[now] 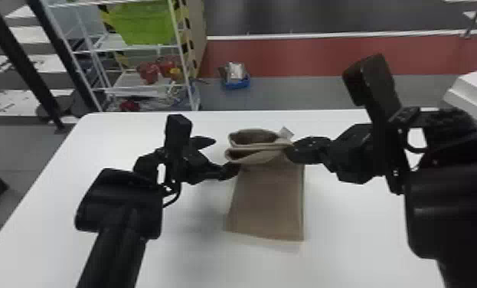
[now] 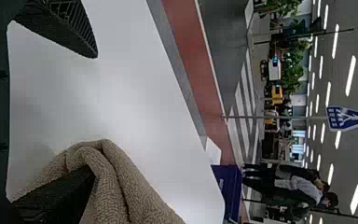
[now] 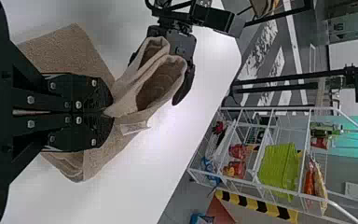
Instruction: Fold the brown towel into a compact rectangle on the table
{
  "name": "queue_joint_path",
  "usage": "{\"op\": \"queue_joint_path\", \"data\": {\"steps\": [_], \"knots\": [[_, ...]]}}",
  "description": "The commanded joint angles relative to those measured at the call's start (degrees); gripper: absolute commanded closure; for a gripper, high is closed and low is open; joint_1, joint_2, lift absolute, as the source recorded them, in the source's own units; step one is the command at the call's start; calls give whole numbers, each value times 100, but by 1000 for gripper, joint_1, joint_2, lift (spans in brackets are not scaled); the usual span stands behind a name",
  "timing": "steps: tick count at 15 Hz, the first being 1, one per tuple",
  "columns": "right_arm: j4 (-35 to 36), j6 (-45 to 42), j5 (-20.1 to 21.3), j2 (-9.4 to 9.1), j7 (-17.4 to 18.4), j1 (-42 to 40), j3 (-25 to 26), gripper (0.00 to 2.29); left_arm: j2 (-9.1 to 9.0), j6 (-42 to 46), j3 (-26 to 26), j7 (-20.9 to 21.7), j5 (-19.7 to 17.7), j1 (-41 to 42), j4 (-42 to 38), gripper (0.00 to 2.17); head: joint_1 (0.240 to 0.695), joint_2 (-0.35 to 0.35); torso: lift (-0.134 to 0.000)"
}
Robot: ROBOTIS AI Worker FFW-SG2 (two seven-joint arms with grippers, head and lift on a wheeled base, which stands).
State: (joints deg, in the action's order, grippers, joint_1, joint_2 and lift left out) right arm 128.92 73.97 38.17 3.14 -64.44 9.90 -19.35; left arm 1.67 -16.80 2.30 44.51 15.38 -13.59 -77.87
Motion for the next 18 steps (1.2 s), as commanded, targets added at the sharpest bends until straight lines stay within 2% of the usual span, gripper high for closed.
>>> {"op": "queue_joint_path", "data": {"steps": [1, 4, 6, 9, 12, 14, 18], "knots": [[81, 0, 23, 11, -24, -50, 1, 1291, -26, -39, -98, 5, 44, -12, -1, 36, 695, 89, -134], [327, -123, -29, 38, -209, -129, 54, 1291, -52, -74, -134, -39, 150, -21, 52, 36, 695, 79, -134], [450, -211, -64, 196, -438, -225, 72, 1291, -35, -74, -90, -21, 150, -12, 26, 36, 695, 80, -134], [626, -686, -47, 547, -833, -568, 89, 1291, -26, -74, -55, -4, 150, 85, -27, 36, 695, 86, -134], [643, -1196, 32, 758, -1167, -841, 203, 1291, -35, -91, -63, -4, 150, 93, -27, 36, 695, 87, -134], [643, -1319, 173, 811, -1176, -946, 212, 1291, -35, -91, -72, -4, 150, 120, -62, 36, 695, 82, -134], [608, -1670, 428, 802, -1114, -1157, 80, 1291, -44, -91, -81, -4, 150, 208, -106, 36, 695, 69, -134]]}}
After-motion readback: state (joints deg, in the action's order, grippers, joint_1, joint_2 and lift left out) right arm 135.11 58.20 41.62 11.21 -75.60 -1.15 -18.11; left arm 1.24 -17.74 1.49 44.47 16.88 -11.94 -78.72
